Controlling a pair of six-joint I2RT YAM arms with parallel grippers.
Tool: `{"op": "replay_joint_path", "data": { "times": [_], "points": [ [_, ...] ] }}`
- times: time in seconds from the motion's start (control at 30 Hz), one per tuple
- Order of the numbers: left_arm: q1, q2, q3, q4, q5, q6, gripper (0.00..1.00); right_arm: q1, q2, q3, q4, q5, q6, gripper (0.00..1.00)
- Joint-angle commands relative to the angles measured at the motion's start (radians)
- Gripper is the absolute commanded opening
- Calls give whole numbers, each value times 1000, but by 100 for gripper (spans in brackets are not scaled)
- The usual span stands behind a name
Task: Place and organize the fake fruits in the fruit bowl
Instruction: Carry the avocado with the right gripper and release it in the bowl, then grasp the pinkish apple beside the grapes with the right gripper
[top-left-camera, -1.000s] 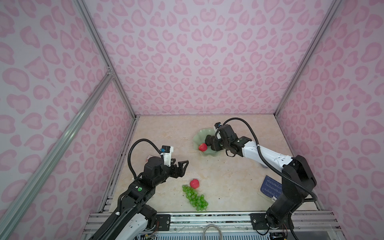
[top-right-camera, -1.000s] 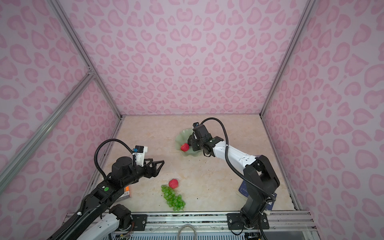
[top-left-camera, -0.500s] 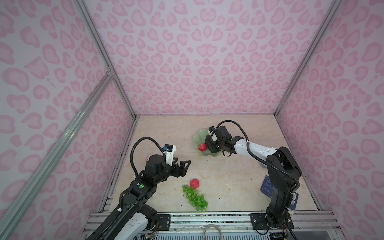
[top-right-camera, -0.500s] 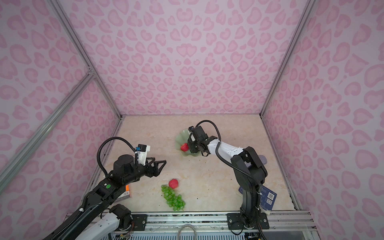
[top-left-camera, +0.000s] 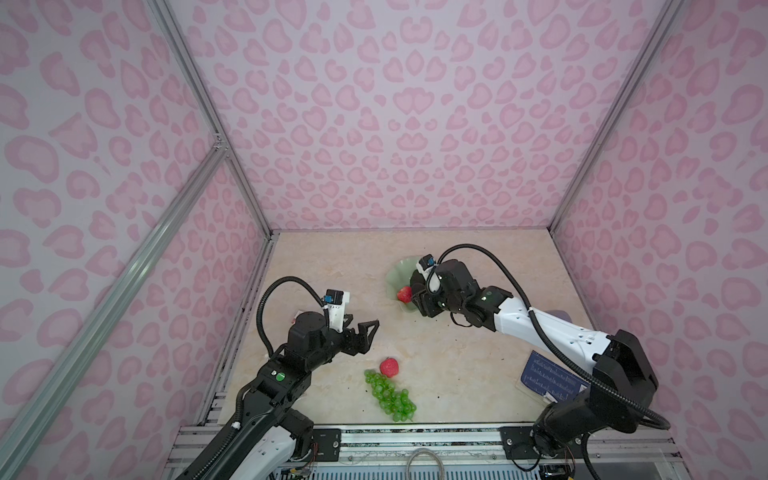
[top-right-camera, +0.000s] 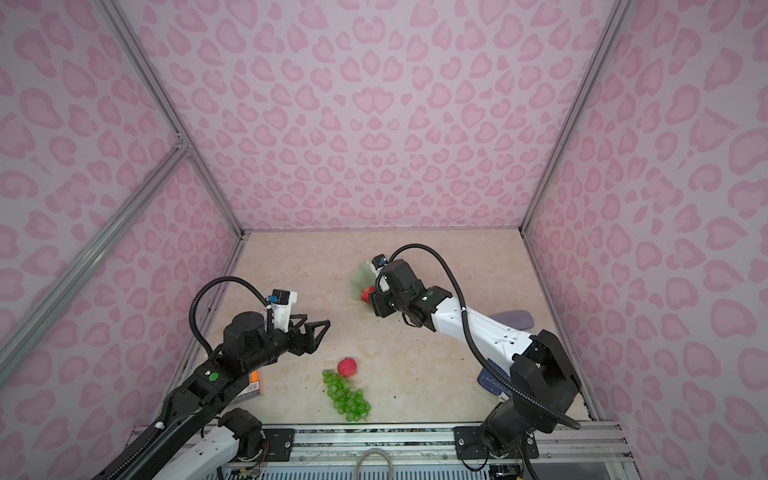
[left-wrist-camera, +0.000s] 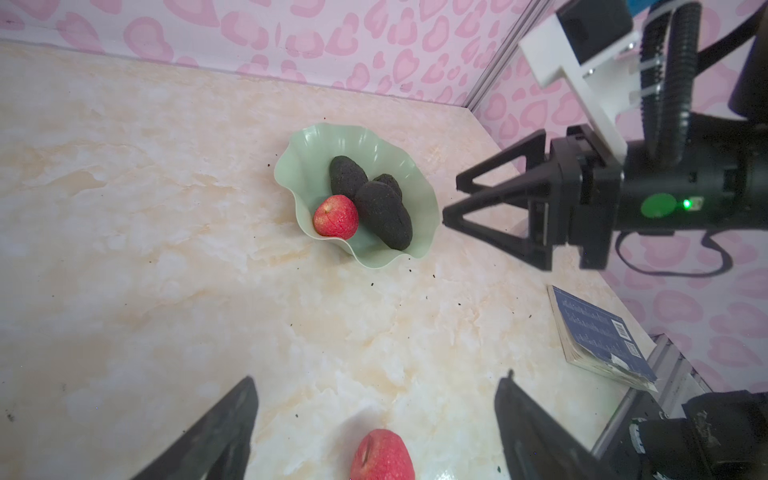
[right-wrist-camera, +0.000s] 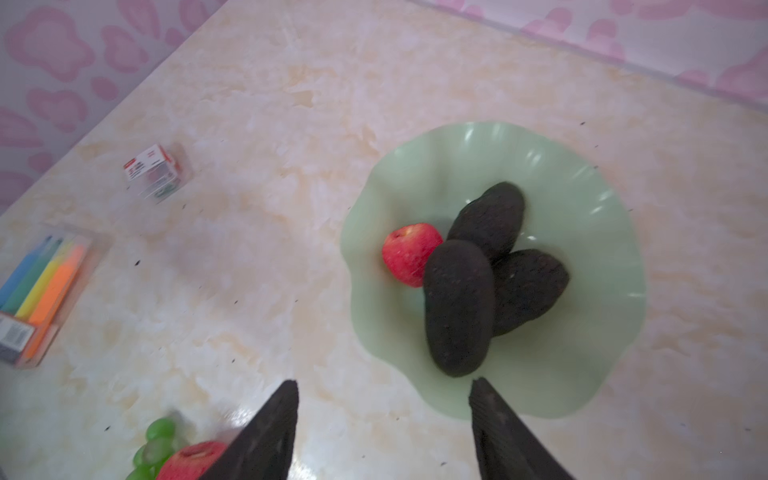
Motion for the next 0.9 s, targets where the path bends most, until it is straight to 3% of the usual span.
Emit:
{"op": "replay_joint_path", "data": {
  "times": [0.0,0.23,0.67,0.87],
  "points": [
    [-1,-23,-10,16,-22,-11,90,80,-1,-44,-52,-89,125,66],
    [-1,-64,-18,7,-64,-16,90,228,78,-74,-28,-130,258,66],
    [-1,-88,-23,0,-74,-17,90,241,261,-31,10,-204,276,66],
    [-1,-87,-20,-1,-78,-16,90,230,311,-8,13,-217,282,54]
  ]
}}
